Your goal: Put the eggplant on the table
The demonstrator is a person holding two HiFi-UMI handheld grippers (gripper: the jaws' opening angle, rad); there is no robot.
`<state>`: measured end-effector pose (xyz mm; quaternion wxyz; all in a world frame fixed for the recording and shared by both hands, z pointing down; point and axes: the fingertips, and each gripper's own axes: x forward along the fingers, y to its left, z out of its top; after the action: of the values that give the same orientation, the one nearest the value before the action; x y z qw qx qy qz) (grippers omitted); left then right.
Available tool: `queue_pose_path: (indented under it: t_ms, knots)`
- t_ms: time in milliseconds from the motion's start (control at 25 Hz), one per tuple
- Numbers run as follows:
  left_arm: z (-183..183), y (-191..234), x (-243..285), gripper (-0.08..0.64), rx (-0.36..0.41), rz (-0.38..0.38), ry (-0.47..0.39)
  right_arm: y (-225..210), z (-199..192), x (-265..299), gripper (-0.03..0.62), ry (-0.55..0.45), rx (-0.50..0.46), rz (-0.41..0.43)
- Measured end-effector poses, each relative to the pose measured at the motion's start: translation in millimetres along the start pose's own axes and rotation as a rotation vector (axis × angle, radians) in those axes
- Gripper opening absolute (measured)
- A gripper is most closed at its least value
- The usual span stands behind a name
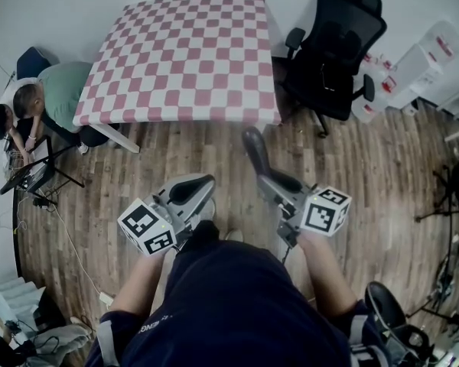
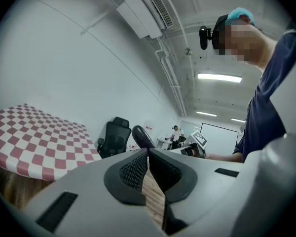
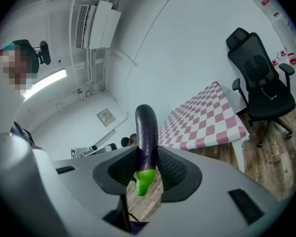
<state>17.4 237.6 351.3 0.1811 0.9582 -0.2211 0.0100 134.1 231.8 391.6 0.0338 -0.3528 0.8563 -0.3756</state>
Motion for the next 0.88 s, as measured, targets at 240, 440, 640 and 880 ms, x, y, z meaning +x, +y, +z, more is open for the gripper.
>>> queue_pose_path:
  t_ms: [240, 440, 640, 880]
  knots:
    - [1.0, 24.6, 24.0, 0.035, 0.0, -0.026, 0.001, -28.0, 10.6, 9.8, 0.135, 0.003, 0.008, -0.028]
    - [4.9, 72.1, 39.8, 0.035, -0.032, -0.036, -0.005, -57.2, 27.7, 43.0, 0.135, 0.019, 0.022, -0.064]
    - [23.9, 148.3, 54.4, 0.035, -0.069, -0.049, 0.005, -84.2, 58.5, 110.2, 0.135, 0.044, 0.049, -0.104]
    - [-125.7, 140.1, 3.1, 0.035, 0.101, -0.021, -0.081, -121.2, -98.1, 120.8, 0.135, 0.007, -0.087, -0.047]
